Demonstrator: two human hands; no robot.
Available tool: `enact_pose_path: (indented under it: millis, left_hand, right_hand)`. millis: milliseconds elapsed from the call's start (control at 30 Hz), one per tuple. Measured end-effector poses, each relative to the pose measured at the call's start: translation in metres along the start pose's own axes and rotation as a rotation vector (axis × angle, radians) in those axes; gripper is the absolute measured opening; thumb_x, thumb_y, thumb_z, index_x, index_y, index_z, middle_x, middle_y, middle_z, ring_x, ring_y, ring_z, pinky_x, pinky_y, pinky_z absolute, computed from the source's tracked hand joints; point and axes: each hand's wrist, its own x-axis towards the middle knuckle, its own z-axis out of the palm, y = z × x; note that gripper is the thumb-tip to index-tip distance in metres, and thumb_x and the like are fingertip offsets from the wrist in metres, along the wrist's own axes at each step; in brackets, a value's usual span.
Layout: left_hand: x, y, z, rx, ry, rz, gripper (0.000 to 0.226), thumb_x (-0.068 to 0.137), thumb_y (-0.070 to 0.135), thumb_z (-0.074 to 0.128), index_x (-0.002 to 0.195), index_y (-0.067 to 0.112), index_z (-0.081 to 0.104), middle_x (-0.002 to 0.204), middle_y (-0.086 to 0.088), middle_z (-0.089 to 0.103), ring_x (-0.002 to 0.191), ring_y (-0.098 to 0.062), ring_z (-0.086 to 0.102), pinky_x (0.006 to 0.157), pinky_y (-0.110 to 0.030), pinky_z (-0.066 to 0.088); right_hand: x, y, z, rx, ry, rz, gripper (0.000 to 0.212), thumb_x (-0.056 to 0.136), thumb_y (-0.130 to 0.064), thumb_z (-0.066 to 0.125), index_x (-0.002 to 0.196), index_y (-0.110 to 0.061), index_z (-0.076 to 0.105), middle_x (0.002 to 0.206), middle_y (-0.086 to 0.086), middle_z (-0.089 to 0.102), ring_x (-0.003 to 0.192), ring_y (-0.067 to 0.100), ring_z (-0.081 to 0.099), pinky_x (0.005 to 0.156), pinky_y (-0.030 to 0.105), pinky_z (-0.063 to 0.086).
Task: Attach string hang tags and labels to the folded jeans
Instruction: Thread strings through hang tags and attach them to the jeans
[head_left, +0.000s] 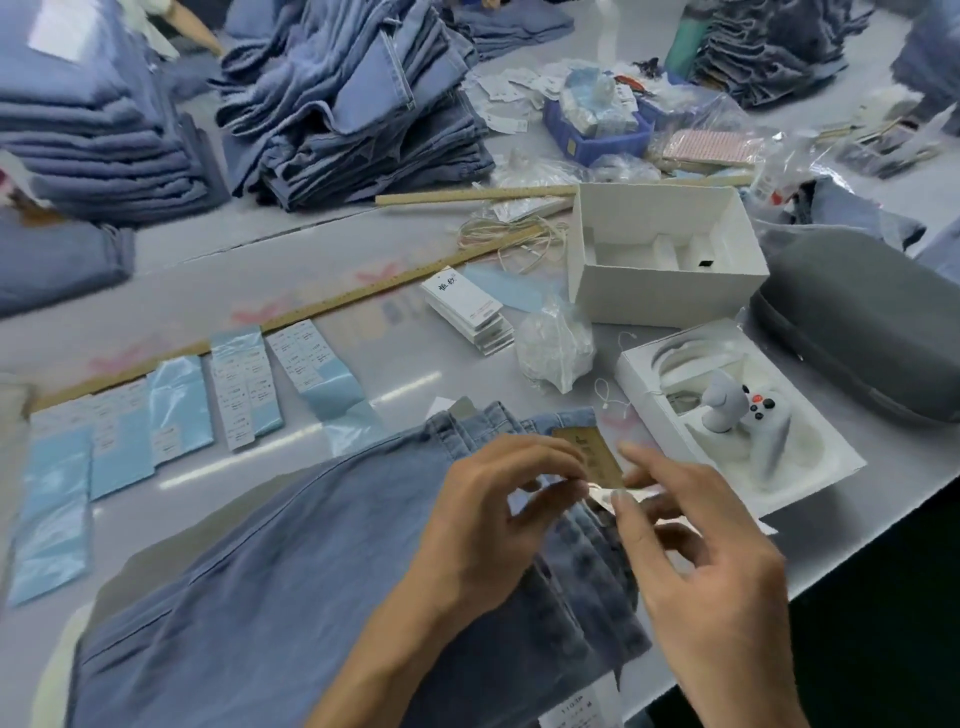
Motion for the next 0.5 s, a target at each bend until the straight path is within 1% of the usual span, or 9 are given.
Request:
enact_pose_path:
  millis: [67,100,200,233,300,333,367,433,500]
  left_hand:
    - [-0.011,-0.006,-0.021,0.014,0.150,-0.062,0.013,0.093,0.018,0.071,0.099,0.011,0.081,0.106,0.006,0.076,0.101,-0.004,0.070,0.086,-0.026,0.057]
    - [-0.019,-0.010,-0.036,0.029,0.213,-0.109,0.016,0.093,0.018,0.069,0.100,0.011,0.081,0.105,0.007,0.077,0.100,-0.002,0.069,0.087,-0.022,0.055]
    - [-0.059,-0.029,-0.087,0.074,0.344,-0.286,0.015,0.096,0.016,0.066,0.103,0.014,0.079,0.103,0.011,0.076,0.096,0.001,0.068,0.084,-0.012,0.049]
    - [-0.077,-0.038,-0.106,0.072,0.385,-0.356,0.015,0.096,0.013,0.066,0.104,0.018,0.078,0.102,0.013,0.076,0.096,0.000,0.068,0.083,-0.013,0.049]
    - [-0.116,-0.061,-0.143,0.046,0.510,-0.492,0.023,0.096,0.009,0.067,0.102,0.030,0.076,0.099,0.019,0.076,0.093,-0.002,0.069,0.081,-0.015,0.051]
    - [-0.138,-0.075,-0.162,0.015,0.608,-0.557,0.026,0.096,0.009,0.068,0.099,0.034,0.074,0.097,0.020,0.076,0.091,-0.002,0.070,0.079,-0.016,0.053]
    - [-0.160,-0.090,-0.180,-0.044,0.737,-0.620,0.026,0.096,0.009,0.067,0.099,0.034,0.074,0.096,0.018,0.077,0.090,-0.002,0.071,0.076,-0.016,0.054]
    - [-0.209,-0.125,-0.220,-0.246,1.045,-0.762,0.020,0.096,0.006,0.066,0.101,0.024,0.075,0.095,0.008,0.078,0.088,-0.009,0.072,0.072,-0.022,0.057]
    - [-0.262,-0.163,-0.259,-0.451,1.391,-0.935,0.009,0.095,0.005,0.067,0.098,0.013,0.071,0.092,-0.003,0.073,0.086,-0.018,0.065,0.070,-0.028,0.054]
  right_hand:
    - [0.009,-0.017,0.018,-0.001,-0.037,-0.153,0.020,0.094,-0.012,0.070,0.114,-0.015,0.073,0.099,-0.010,0.066,0.083,0.010,0.066,0.071,0.016,0.055]
    - [0.012,-0.026,0.030,0.010,-0.081,-0.220,0.019,0.092,-0.011,0.068,0.110,-0.013,0.074,0.098,-0.007,0.068,0.084,0.009,0.066,0.073,0.018,0.054]
    - [0.009,-0.057,0.077,0.079,-0.277,-0.370,0.017,0.089,-0.009,0.065,0.102,-0.013,0.075,0.094,-0.005,0.069,0.080,0.008,0.065,0.072,0.019,0.053]
    - [0.005,-0.069,0.096,0.109,-0.338,-0.399,0.017,0.089,-0.009,0.065,0.101,-0.015,0.075,0.092,-0.006,0.069,0.078,0.008,0.065,0.071,0.018,0.052]
    - [-0.004,-0.093,0.134,0.157,-0.443,-0.438,0.017,0.088,-0.011,0.065,0.099,-0.019,0.075,0.090,-0.009,0.067,0.074,0.006,0.064,0.070,0.013,0.049]
    - [-0.010,-0.104,0.154,0.177,-0.491,-0.442,0.017,0.088,-0.012,0.065,0.099,-0.021,0.074,0.089,-0.011,0.067,0.073,0.006,0.063,0.070,0.012,0.048]
    - [-0.017,-0.115,0.174,0.199,-0.534,-0.438,0.017,0.088,-0.012,0.066,0.098,-0.023,0.073,0.087,-0.013,0.066,0.072,0.006,0.063,0.070,0.012,0.048]
    - [-0.032,-0.139,0.218,0.242,-0.620,-0.419,0.023,0.089,-0.009,0.070,0.097,-0.031,0.071,0.085,-0.015,0.067,0.073,0.006,0.065,0.068,0.014,0.049]
    - [-0.051,-0.163,0.259,0.252,-0.730,-0.364,0.035,0.089,-0.006,0.073,0.096,-0.039,0.068,0.087,-0.017,0.069,0.076,0.008,0.066,0.067,0.022,0.052]
